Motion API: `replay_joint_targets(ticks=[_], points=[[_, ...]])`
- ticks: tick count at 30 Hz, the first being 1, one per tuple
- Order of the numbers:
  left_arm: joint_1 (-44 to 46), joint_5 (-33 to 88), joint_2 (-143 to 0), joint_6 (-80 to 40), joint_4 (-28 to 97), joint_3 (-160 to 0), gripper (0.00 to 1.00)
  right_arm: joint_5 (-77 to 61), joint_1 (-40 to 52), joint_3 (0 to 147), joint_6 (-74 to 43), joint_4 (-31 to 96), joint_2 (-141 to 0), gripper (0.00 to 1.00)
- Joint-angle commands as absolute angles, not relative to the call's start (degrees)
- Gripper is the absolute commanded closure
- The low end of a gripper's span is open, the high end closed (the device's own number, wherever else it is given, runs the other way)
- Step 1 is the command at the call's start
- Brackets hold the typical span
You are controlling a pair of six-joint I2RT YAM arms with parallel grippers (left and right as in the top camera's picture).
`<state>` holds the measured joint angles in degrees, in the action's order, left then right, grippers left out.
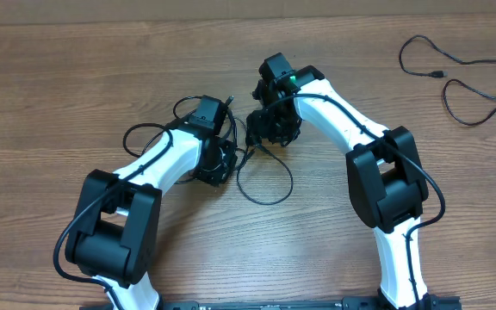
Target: Untangle cables
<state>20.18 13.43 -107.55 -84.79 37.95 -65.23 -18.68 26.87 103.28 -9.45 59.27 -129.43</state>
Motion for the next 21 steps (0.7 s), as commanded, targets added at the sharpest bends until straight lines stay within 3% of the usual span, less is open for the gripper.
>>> replay_joint_targets(ticks=[1,6,8,9,21], points=[[20.3,11.2,-108.6,-82.7,38.9,-64.9,0.65,-19.1,27.1,104.6,-8.6,58.1,-127.3,0.39],[21.4,13.5,-112.2,-84.5,36.4,-64.9,0.63,-18.9,27.2,102.9,-8.7,56.7,-127.4,0.39],[21.4,16.9,-114.1,-85.0,34.0,-64.9,0.81,-18.9,27.2,102.9,-8.7,56.6,-127.4,0.39],[21.1,19.0,-114.5,-85.1,32.6,-64.9,0.95,-18.9,27.2,102.9,-8.7,56.5,-127.4,0.39],[18.7,22.0,-110.8,-76.1,33.9,-65.0,0.96,-18.9,27.1,102.8,-8.7,58.1,-127.4,0.39]])
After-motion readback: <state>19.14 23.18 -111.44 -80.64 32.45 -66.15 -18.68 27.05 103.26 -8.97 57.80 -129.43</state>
